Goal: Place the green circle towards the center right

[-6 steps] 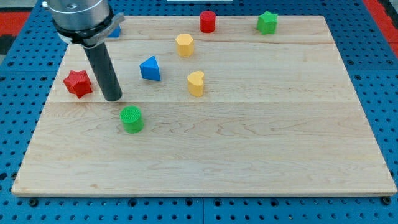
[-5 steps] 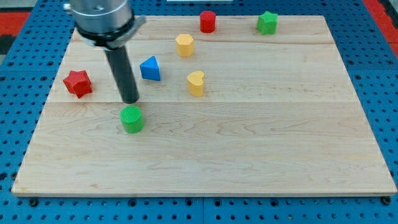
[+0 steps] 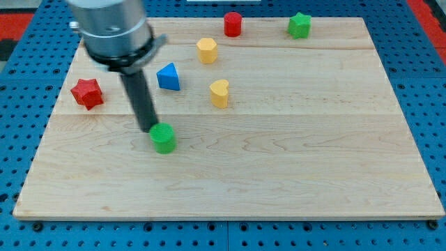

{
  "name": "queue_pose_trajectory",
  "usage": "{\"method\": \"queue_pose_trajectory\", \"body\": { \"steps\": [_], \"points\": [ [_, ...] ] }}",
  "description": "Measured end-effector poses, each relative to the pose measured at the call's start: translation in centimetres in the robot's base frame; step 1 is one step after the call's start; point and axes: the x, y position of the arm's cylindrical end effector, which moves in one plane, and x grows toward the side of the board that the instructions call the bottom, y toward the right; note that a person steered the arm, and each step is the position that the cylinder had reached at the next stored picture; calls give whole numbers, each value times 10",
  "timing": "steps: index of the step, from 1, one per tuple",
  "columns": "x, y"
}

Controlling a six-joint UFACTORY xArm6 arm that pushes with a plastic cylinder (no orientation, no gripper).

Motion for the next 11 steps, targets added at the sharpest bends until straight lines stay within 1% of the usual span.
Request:
{"method": "queue_pose_trajectory", "body": {
  "steps": [1,2,3,4,5,6,7,8,9,10,11],
  "points": [
    [2,34],
    [9,-1],
    [24,23],
    [34,69],
    [34,108],
    [47,82],
    [47,26],
    [54,-12],
    [98,51],
    [83,158],
    [65,231]
  ]
}}
